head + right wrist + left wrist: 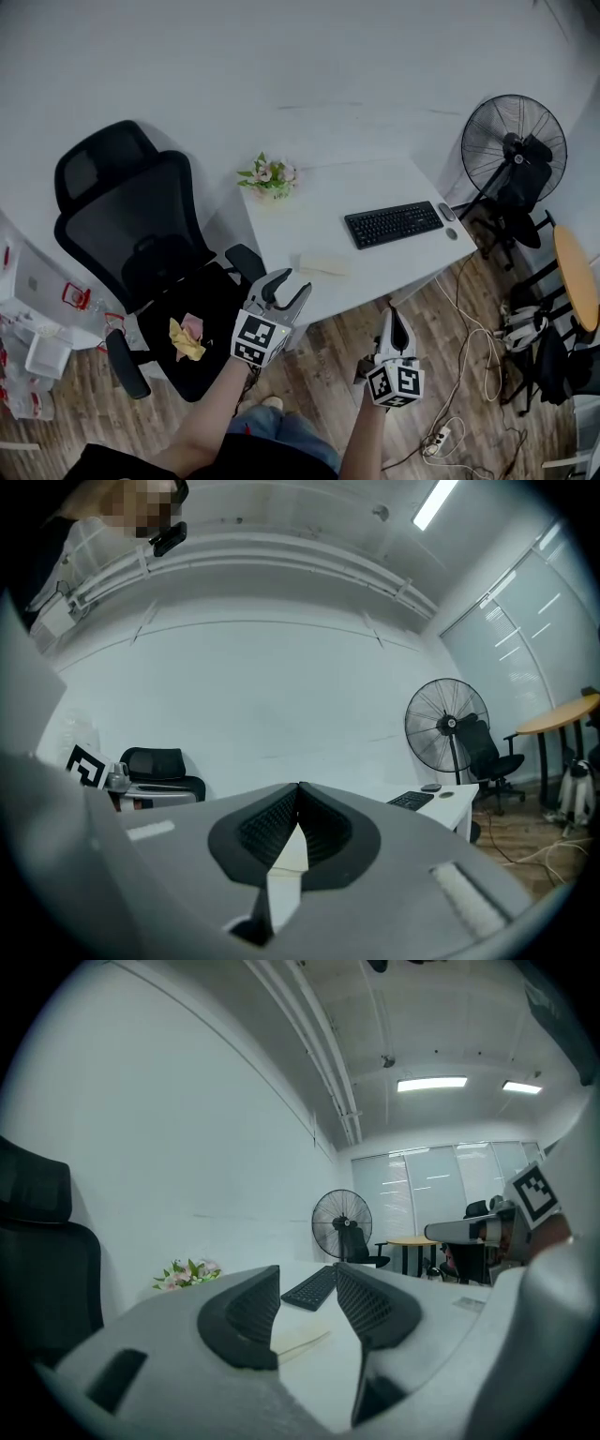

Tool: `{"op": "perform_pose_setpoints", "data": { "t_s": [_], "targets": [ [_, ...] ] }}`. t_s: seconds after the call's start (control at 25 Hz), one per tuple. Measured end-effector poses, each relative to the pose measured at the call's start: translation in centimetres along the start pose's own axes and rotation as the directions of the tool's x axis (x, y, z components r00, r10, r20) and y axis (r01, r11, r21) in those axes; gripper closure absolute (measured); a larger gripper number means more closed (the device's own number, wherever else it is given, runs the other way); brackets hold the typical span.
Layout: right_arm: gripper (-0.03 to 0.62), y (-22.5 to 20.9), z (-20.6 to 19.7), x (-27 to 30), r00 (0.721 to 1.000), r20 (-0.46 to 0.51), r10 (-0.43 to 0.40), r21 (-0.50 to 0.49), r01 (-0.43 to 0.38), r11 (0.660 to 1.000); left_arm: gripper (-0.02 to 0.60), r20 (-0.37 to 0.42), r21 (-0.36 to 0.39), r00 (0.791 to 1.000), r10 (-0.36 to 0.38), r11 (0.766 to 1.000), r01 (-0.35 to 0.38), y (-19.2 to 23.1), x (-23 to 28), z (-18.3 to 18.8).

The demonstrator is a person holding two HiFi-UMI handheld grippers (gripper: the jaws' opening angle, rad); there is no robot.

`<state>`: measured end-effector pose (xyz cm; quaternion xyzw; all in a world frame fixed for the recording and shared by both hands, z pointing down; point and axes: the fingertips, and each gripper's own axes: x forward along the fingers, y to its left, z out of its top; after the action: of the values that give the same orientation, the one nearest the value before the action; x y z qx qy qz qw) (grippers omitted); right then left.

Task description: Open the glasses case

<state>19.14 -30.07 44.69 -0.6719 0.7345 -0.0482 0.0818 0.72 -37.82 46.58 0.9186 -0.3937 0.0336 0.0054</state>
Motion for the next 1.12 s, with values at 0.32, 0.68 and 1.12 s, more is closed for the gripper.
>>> {"op": "perform_pose_setpoints", "data": {
  "t_s": [0.32,0.68,1.12],
  "targets": [
    [0.583,-0.5,1.5,2.1,0.999,-0.002,0.042,-0.011,-0.042,0.999,0.387,-0.007,0.004,1.000,0.021,1.000,-0.021,0.1,1.6,0.9],
    [0.583,-2.3,0.7,4.4,0.996,-0.039,0.085,-0.033,-0.087,0.996,0.387,-0.066,0.050,0.998,-0.005,0.999,0.009,-0.7,6.2,-0.5],
    [0.583,-4.9,-1.4,7.1,0.991,-0.093,0.098,-0.013,-0.100,0.995,0.393,-0.378,0.462,0.925,-0.047,0.856,0.232,-2.9,14.3,-6.9]
  ]
}}
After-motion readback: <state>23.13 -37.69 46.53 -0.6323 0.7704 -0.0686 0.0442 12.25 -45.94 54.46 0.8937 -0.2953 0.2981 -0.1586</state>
